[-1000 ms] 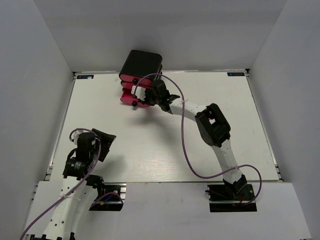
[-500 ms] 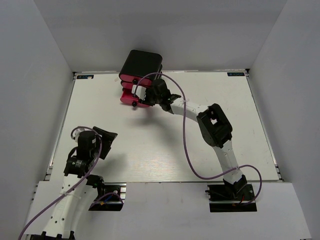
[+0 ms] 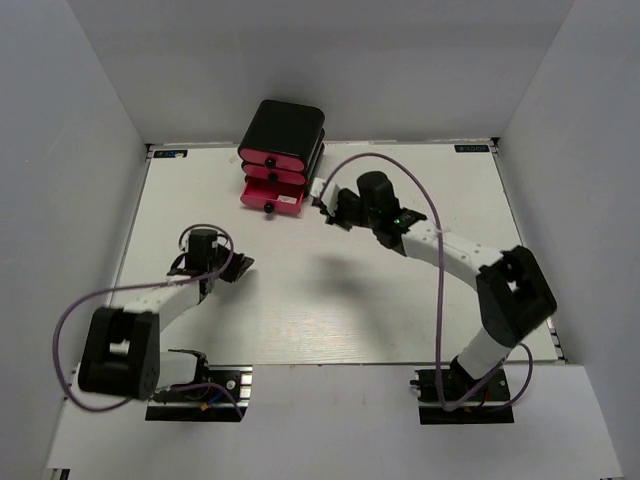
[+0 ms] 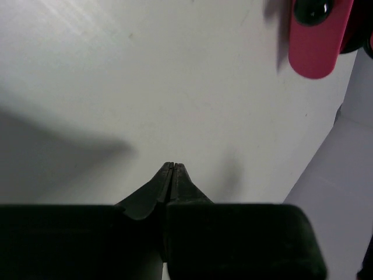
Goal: Sort the stationery into containers
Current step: Close the drawer in the storage box, then reset both arms
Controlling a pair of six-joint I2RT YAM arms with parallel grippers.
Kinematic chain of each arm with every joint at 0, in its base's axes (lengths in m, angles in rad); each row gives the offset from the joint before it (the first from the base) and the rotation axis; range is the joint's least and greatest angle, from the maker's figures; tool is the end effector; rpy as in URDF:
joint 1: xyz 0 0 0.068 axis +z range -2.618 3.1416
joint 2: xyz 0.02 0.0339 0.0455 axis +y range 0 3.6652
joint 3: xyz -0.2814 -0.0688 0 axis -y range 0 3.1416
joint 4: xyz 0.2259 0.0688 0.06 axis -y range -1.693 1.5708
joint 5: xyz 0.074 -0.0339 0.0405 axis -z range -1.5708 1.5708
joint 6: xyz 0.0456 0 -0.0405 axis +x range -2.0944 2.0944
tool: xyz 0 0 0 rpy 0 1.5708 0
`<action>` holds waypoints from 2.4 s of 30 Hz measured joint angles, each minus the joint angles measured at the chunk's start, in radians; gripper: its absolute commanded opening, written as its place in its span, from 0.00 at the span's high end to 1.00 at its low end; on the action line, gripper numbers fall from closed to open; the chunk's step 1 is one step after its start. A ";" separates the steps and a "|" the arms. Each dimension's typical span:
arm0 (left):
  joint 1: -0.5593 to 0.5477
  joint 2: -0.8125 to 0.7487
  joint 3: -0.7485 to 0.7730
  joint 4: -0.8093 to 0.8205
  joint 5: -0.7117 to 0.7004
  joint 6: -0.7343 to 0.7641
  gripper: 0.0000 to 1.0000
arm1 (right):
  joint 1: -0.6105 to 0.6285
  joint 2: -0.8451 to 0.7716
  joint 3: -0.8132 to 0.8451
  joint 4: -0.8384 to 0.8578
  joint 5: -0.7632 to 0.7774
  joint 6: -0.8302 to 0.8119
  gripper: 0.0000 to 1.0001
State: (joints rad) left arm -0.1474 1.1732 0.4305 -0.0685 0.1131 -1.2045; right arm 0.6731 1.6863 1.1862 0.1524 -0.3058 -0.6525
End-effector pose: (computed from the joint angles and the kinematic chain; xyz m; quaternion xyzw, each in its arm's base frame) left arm 0.1973 -0.0345 0.1779 -0.4495 0.8113 -0.2725 0.2559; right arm 0.2963 0.2538 0.2973 -0.5669 0.5841 0.1305 0.5661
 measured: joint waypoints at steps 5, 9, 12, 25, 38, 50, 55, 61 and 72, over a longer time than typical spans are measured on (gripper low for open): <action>0.002 0.312 0.153 0.156 0.031 -0.012 0.87 | -0.029 -0.144 -0.191 -0.016 -0.018 0.027 1.00; 0.002 0.504 0.307 0.203 0.041 -0.019 0.84 | -0.051 -0.206 -0.268 -0.048 -0.020 0.042 1.00; 0.001 0.618 0.428 0.206 0.045 -0.026 0.83 | -0.072 -0.249 -0.291 -0.055 -0.024 0.048 1.00; -0.009 0.789 0.670 0.109 0.026 -0.034 0.76 | -0.128 -0.326 -0.340 -0.056 -0.043 0.072 1.00; -0.009 0.880 0.797 0.084 0.036 -0.035 0.56 | -0.146 -0.326 -0.351 -0.061 -0.058 0.074 1.00; -0.009 0.934 0.891 0.064 0.057 -0.042 0.53 | -0.160 -0.330 -0.367 -0.078 -0.064 0.073 1.00; -0.009 0.934 0.882 0.085 0.061 -0.044 0.72 | -0.163 -0.330 -0.367 -0.082 -0.064 0.073 1.00; -0.008 0.872 0.735 0.139 0.078 -0.034 0.79 | -0.163 -0.333 -0.377 -0.081 -0.064 0.079 0.58; -0.009 0.363 0.383 0.000 0.129 0.311 0.15 | -0.175 -0.340 -0.384 -0.100 -0.057 0.227 0.10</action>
State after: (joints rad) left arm -0.1566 1.5360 0.8135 -0.0681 0.2420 -0.8940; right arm 0.4976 1.3460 0.8021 0.0521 -0.3630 -0.4259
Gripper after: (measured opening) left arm 0.840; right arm 0.895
